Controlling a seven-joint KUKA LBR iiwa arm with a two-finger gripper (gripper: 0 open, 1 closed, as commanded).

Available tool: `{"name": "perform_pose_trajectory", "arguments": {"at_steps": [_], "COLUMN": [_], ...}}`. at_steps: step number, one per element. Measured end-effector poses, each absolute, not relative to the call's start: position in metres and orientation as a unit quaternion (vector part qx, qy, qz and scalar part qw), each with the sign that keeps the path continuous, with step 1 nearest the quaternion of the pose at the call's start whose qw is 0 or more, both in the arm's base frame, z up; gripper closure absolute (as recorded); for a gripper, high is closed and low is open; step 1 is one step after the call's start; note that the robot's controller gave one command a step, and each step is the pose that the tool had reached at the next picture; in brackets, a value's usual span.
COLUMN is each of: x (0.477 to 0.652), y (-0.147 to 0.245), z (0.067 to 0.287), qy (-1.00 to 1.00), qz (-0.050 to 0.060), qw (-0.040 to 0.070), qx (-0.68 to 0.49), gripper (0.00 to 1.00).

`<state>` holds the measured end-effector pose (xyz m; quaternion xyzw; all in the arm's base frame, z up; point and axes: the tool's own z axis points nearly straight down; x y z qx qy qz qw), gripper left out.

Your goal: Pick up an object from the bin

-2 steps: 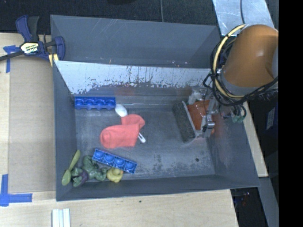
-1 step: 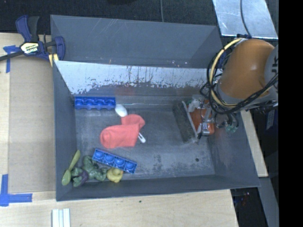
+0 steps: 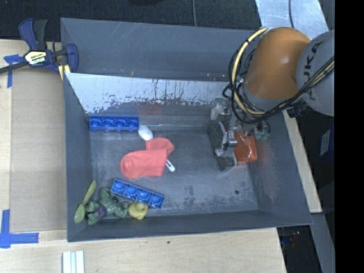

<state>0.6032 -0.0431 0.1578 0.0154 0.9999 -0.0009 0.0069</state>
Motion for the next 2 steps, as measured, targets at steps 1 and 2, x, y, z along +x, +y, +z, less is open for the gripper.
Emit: {"name": "perform_pose_trajectory", "arguments": {"at_steps": [1,2], "x": [0.612,0.624], "y": [0.018,0.047], "z": [0.154,0.127], "qy": [0.997,1.000], "qz": [-0.001,-0.001], "qw": [0.005,0.008], "qx": [0.071,0.027], "gripper": [0.00,0.00]}}
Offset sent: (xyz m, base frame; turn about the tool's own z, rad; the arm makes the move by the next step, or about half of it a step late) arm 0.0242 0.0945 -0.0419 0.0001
